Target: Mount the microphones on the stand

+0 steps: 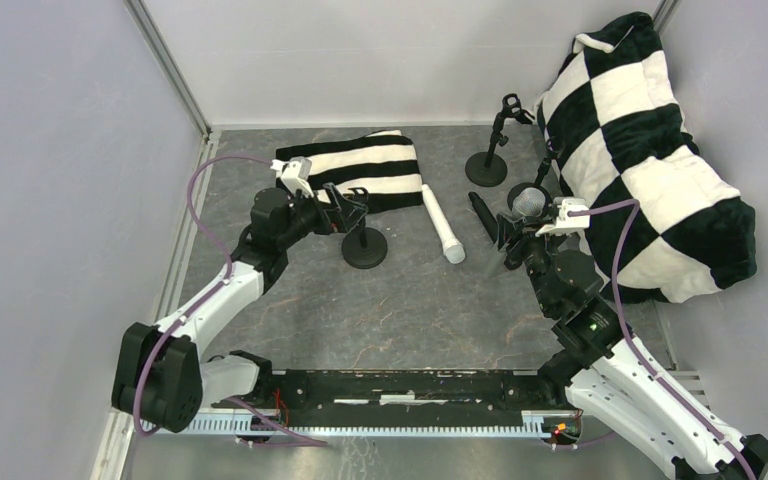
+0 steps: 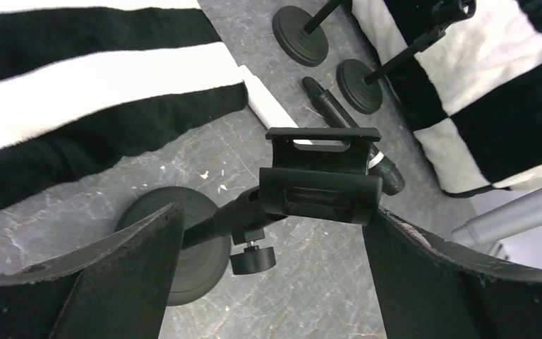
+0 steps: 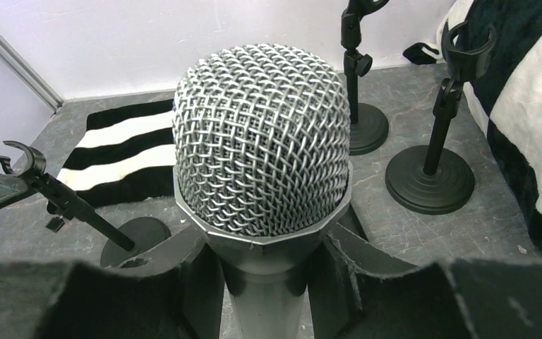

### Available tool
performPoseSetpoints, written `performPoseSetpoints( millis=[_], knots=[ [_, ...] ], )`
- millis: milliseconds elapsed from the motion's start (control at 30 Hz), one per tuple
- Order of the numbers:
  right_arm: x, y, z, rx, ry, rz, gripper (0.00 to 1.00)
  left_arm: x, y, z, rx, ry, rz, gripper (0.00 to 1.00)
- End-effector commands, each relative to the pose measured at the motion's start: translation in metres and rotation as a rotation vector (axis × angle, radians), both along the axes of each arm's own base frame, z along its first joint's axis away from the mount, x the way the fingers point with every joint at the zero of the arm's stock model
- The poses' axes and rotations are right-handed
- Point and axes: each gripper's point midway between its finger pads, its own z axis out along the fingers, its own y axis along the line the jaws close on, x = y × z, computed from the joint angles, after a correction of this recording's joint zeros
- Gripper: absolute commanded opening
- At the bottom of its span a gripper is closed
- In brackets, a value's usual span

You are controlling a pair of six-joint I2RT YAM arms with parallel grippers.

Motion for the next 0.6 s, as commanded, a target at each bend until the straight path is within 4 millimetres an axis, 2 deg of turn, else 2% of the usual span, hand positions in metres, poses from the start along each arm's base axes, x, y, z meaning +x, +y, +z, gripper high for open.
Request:
performPoseSetpoints(
  millis=[0, 133, 267, 367, 567],
  knots=[
    [0.000, 0.001, 0.020, 0.031, -0.051, 0.010, 0.00, 0.005, 0.003, 0.029, 0.098, -0.157, -0.006, 1.00],
    [0.000, 0.001, 0.018, 0.027, -0.046, 0.009, 0.00, -0.008, -0.006, 0.028, 0.169, -0.239, 0.000, 1.00],
    [0.000, 0.003, 0.017, 0.030, -0.043, 0.017, 0.00, -0.016, -0.010, 0.012, 0.246, -0.271, 0.055, 1.00],
    [0.000, 0.003, 0.017, 0.030, -0.041, 0.019, 0.00, -0.013, -0.006, -0.002, 0.290, -0.263, 0.105, 1.00],
    [0.000, 0.005, 0.018, 0.028, -0.040, 0.027, 0.00, 0.004, 0.002, -0.014, 0.353, -0.268, 0.187, 1.00]
  ],
)
